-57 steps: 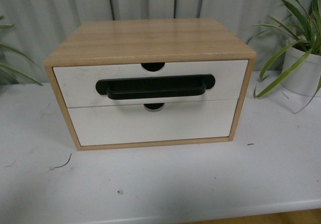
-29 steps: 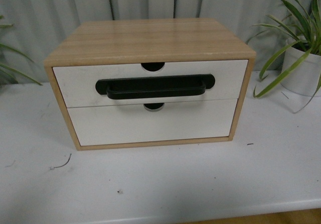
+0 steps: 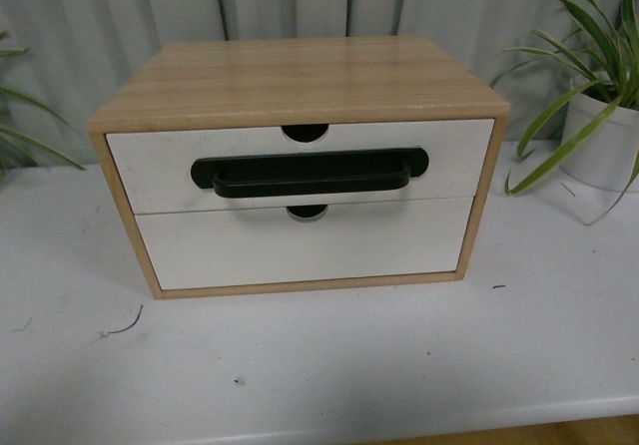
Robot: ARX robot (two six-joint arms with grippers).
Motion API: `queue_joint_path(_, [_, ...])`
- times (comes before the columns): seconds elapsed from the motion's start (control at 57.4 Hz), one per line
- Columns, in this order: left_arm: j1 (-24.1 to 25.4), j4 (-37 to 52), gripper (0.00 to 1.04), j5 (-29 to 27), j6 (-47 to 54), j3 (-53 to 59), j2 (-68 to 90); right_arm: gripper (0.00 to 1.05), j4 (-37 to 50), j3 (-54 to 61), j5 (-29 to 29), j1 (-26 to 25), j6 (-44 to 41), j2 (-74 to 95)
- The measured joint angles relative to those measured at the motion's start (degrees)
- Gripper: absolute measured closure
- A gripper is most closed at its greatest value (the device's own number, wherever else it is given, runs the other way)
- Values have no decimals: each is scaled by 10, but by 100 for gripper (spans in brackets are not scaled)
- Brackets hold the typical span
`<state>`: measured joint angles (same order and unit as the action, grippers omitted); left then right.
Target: Close drawer sideways
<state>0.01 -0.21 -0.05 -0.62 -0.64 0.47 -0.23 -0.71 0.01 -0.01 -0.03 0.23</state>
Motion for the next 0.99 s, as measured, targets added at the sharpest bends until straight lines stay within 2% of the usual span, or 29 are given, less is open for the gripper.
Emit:
queue_joint_path(0.331, [0,0,12,0,0,0,0,15,0,0,0,0,0,0])
queue_joint_path(0.366, [0,0,5,0,1,0,0,5,0,0,0,0,0,0])
queue_joint_path(0.418, [0,0,8,0,0,0,0,7,0,0,0,0,0,0])
queue_joint_path(0.993, [0,0,7,0,1,0,0,6,0,0,0,0,0,0])
